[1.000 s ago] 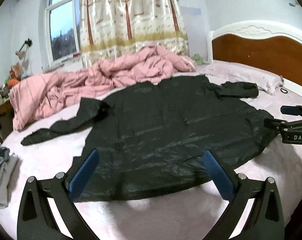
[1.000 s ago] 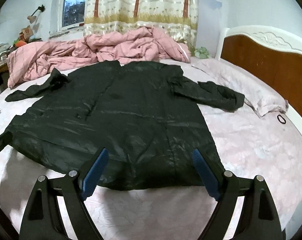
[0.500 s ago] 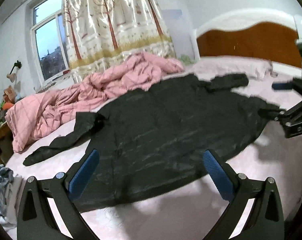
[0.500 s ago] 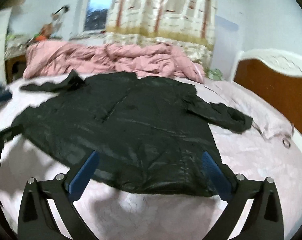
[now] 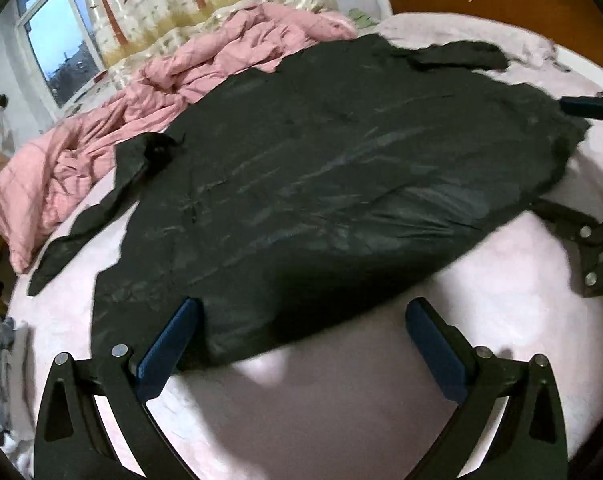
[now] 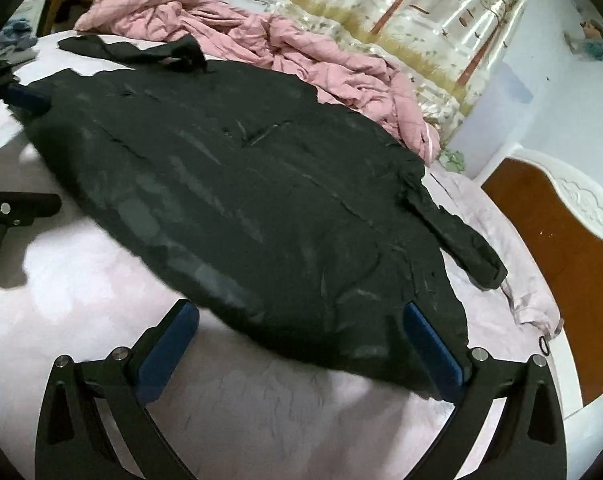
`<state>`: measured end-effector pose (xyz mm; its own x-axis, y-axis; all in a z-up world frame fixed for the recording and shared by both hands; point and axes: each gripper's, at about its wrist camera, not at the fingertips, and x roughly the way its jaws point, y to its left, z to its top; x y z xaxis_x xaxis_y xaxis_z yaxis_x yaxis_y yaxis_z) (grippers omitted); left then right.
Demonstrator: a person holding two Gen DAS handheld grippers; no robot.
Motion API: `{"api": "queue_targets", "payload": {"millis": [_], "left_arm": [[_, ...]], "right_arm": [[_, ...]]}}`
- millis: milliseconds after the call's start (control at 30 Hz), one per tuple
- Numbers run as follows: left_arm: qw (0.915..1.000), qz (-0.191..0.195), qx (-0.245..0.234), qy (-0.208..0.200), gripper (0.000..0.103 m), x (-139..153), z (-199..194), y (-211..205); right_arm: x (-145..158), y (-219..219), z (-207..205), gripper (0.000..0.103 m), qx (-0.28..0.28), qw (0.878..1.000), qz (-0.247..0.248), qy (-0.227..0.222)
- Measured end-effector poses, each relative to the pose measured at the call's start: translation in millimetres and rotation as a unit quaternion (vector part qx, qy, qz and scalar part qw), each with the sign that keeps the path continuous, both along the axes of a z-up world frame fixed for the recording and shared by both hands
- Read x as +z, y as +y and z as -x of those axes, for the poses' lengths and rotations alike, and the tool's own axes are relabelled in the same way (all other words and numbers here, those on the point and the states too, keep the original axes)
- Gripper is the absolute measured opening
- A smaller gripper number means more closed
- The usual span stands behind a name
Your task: Fold large clothes
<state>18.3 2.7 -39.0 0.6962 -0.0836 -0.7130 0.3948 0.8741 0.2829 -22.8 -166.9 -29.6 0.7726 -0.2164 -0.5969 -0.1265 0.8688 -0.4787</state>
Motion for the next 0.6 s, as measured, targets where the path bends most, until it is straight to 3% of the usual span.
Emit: {"api": "queue_targets", "payload": {"millis": [267,467,500,567,600], "left_arm": [[0.9938,0.028,0.107,-0.002,0.103,1.5,-21.7,49.4],[0.9792,0.109,0.171,0.001,0.102,8.8,-32.9,85.3],[0.9777,0.120,0.173,-0.005,0.100,11.3,-30.9,88.2],[0.9796,0.122,0.159,-0.020,0.083,16.4,-26.9,87.4],[0.9813,0.119,0.150,-0.023,0.074,17.9,-24.3,83.3]], "right_arm": [[3.3,-53.1,-25.9,0.103,-0.122,0.991,-0.060,0.010],[13.0,-99.2,-27.1,0.103,-0.172,0.973,-0.155,-0.010],[13.2,-103.1,-27.3,0.103,-0.170,0.971,-0.165,-0.005],[12.5,-102.9,-27.4,0.101,-0.165,0.972,-0.166,-0.002],[11.9,-101.2,-26.7,0.083,-0.161,0.974,-0.161,-0.003]]}}
